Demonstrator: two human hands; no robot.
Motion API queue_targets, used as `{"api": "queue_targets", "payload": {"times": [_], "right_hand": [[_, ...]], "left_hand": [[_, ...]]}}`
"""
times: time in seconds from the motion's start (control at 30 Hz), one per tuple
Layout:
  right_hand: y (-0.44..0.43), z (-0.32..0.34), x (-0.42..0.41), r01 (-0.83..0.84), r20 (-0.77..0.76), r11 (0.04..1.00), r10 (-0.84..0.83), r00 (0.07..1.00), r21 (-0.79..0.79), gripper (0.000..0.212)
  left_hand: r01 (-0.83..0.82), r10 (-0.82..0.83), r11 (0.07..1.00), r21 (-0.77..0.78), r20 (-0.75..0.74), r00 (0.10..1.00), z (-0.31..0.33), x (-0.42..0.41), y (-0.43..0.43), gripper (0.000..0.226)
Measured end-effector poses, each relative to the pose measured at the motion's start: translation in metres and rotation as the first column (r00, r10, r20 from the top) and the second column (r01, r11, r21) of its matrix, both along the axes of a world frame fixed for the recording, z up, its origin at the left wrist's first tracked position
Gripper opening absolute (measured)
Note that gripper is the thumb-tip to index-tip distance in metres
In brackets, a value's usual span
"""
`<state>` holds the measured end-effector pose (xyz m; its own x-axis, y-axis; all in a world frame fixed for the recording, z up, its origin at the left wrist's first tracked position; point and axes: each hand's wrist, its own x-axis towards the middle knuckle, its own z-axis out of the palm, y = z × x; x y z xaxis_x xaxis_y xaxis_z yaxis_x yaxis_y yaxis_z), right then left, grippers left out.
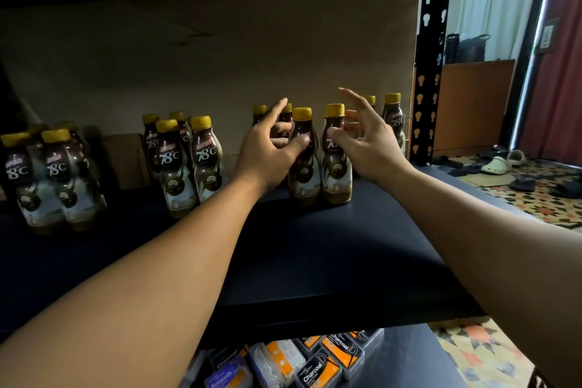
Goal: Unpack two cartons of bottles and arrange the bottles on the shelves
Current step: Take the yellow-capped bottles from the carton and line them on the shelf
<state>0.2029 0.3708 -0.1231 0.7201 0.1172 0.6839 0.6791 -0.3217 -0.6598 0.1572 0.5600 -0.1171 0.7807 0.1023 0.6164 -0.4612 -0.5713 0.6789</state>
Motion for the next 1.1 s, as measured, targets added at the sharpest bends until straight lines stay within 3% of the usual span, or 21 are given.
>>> {"api": "queue_targets", "payload": {"times": [0.3, 0.43, 0.6, 0.93, 1.1], "right_hand": [[-0.004, -0.014, 0.01, -0.046, 0.039, 0.999, 0.046, 0.998, -0.002, 0.067], [-0.007, -0.016, 0.012, -0.063, 0.025, 0.998, 0.062, 0.998, 0.014, 0.066], [-0.011, -0.017, 0.015, -0.088, 0.011, 0.995, 0.087, 0.996, 0.042, 0.067], [-0.014, -0.018, 0.018, -0.119, -0.018, 0.991, 0.12, 0.993, 0.06, 0.069], [-0.014, -0.015, 0.012, -0.079, 0.024, 0.996, 0.078, 0.997, 0.048, 0.068]], "left_hand": [[0.029, -0.029, 0.999, -0.035, 0.001, 1.0, -0.011, 0.007, 0.006, 0.06], [0.016, -0.016, 1.0, -0.024, 0.005, 1.0, -0.013, 0.005, 0.004, 0.04], [-0.032, 0.031, 0.999, 0.029, 0.022, 0.999, -0.013, 0.008, 0.0, 0.06], [-0.016, 0.016, 1.0, 0.006, 0.019, 1.0, -0.014, 0.006, -0.002, 0.047], [0.002, -0.003, 1.0, 0.015, 0.049, 0.999, -0.016, 0.006, 0.0, 0.074]]}}
